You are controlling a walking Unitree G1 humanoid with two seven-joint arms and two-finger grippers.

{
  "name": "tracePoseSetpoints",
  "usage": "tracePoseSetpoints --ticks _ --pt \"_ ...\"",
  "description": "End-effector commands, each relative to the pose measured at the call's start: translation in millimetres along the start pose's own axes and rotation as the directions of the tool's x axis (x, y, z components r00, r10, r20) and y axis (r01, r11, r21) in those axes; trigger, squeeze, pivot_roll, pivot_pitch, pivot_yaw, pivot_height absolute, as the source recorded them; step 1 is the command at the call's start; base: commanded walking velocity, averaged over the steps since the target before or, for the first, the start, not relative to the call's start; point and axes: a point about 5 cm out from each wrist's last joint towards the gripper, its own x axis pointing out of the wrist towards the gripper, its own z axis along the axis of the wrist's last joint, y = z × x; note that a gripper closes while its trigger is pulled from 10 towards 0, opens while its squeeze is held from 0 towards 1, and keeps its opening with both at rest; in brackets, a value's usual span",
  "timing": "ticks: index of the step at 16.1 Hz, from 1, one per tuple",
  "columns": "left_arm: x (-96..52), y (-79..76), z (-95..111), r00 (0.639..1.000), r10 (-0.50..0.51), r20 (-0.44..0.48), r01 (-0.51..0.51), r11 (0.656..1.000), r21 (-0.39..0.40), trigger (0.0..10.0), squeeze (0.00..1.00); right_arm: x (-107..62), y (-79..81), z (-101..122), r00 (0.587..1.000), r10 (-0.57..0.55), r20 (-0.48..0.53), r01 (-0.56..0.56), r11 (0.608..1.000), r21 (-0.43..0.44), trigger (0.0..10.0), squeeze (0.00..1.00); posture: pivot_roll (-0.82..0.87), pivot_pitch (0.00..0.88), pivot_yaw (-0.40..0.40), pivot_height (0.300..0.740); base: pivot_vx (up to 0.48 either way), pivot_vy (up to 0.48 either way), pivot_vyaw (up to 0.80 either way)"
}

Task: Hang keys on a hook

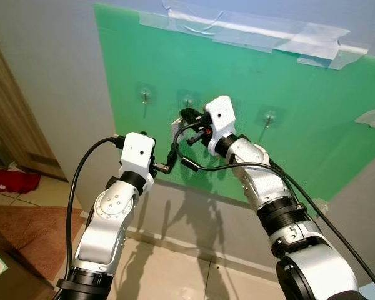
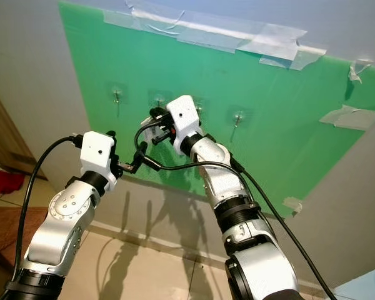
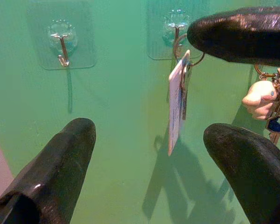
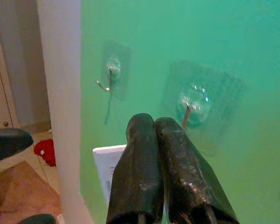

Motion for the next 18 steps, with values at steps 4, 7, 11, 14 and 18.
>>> tracePoseSetpoints --ticks 4,7,11,14,18 --pt "1.8 -1.2 4 1.0 -0.003 0.015 0.003 1.0 0.014 10.0 0.0 2.9 -5.4 3 1.0 -0.02 -0.004 0.02 0.998 0.063 0.0 0.0 0.05 0.0 -0.065 0.74 0.0 0.0 0.0" --pt "1.7 -1.2 4 1.0 -0.002 0.015 0.002 1.0 0.015 10.0 0.0 3.1 -4.5 2 1.0 -0.012 -0.008 0.013 0.997 0.075 0.0 0.0 0.05 0.0 -0.066 0.74 0.0 0.0 0.0" --pt "1.5 -1.4 4 1.0 -0.001 0.015 0.001 1.0 0.017 10.0 0.0 4.7 -3.3 5 1.0 -0.001 0.0 0.001 0.997 0.073 0.0 0.0 0.05 0.0 -0.068 0.74 0.0 0.0 0.0" --pt "1.4 -1.3 4 1.0 0.0 0.016 0.0 1.0 0.018 10.0 0.0 5.3 -2.9 8 1.0 -0.002 0.022 0.001 0.999 0.052 0.0 0.0 0.05 0.0 -0.068 0.74 0.0 0.0 0.0" --pt "1.1 -1.9 4 1.0 0.0 0.015 0.0 1.0 0.018 10.0 0.0 5.3 -0.7 13 0.999 0.016 0.049 -0.016 1.0 0.011 0.0 0.0 0.05 0.0 -0.068 0.74 0.0 0.0 0.0"
